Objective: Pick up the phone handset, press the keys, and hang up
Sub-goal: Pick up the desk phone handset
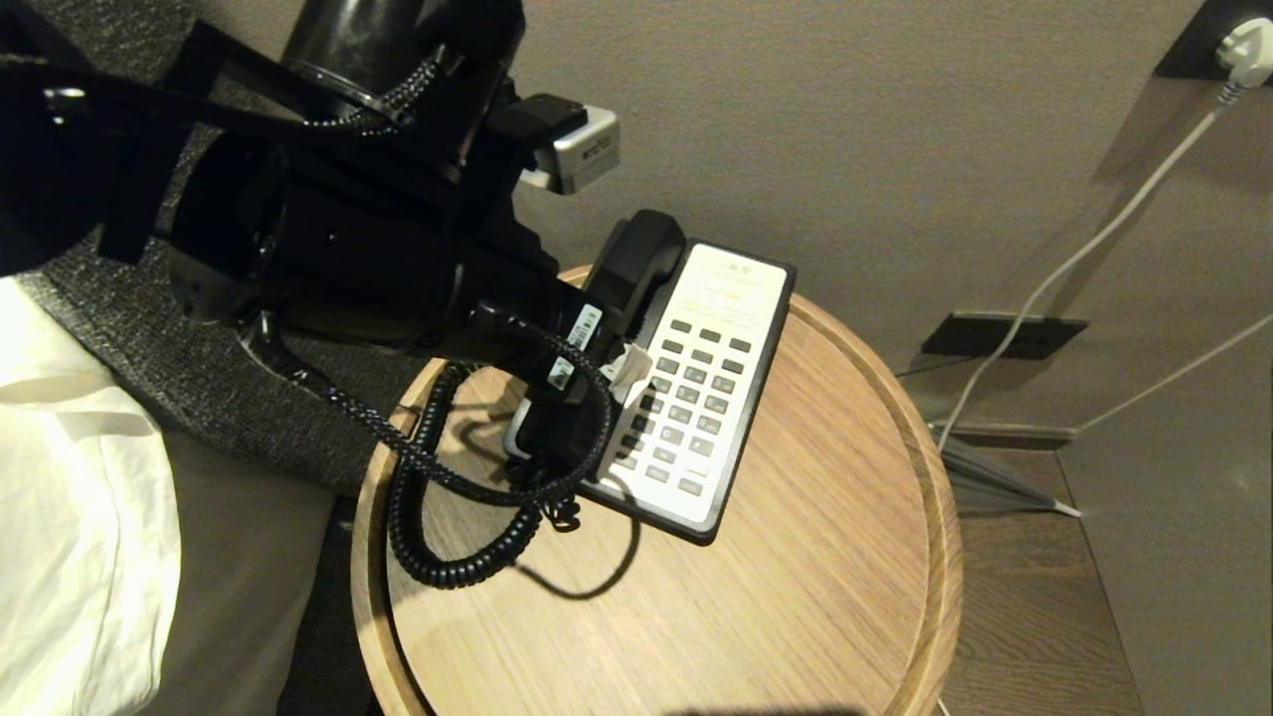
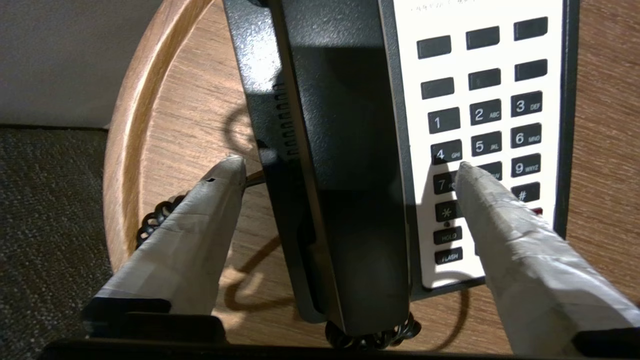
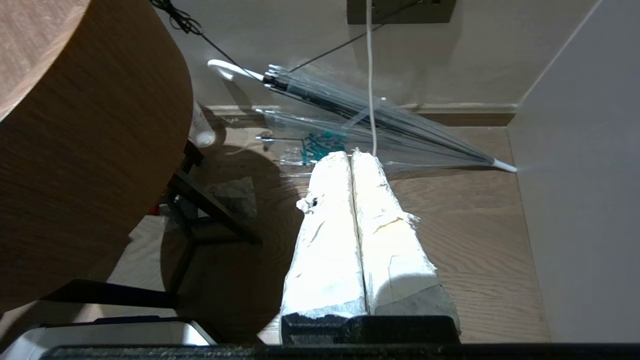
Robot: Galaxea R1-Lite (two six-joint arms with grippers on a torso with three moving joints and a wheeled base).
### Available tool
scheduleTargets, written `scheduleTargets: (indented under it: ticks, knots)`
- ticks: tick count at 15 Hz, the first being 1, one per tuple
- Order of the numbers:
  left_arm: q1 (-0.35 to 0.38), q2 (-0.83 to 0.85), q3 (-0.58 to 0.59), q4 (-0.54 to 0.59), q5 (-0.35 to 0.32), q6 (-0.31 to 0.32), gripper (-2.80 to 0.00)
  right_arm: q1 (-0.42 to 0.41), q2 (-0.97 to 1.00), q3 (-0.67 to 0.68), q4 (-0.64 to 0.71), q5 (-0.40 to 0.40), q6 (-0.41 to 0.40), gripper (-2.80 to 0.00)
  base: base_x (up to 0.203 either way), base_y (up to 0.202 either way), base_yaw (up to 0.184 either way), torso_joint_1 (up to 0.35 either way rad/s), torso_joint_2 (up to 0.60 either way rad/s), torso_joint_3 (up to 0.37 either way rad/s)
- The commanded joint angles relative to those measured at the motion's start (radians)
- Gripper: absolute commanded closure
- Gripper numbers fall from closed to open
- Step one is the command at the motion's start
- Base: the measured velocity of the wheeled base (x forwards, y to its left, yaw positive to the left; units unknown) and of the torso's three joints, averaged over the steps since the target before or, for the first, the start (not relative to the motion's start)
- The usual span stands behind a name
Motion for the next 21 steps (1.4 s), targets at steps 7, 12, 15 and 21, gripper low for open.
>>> scheduleTargets:
  ticks: [7, 12, 15, 21]
  knots:
    - [0.009, 0.027, -0.002, 0.000, 0.002, -0.001, 0.00, 0.000, 0.000, 0.017, 0.000, 0.000, 0.000, 0.00, 0.000, 0.000, 0.000, 0.000, 0.00, 0.000]
    - [0.011, 0.014, 0.006, 0.000, 0.000, -0.014, 0.00, 0.000, 0.001, 0.017, 0.000, 0.000, 0.000, 0.00, 0.000, 0.000, 0.000, 0.000, 0.00, 0.000]
    - [0.011, -0.023, 0.011, 0.004, 0.000, -0.015, 0.00, 0.000, 0.000, 0.017, 0.000, 0.000, 0.000, 0.00, 0.000, 0.000, 0.000, 0.000, 0.00, 0.000]
    - [-0.021, -0.202, 0.021, -0.013, 0.020, -0.144, 0.00, 0.000, 0.000, 0.017, 0.000, 0.000, 0.000, 0.00, 0.000, 0.000, 0.000, 0.000, 0.00, 0.000]
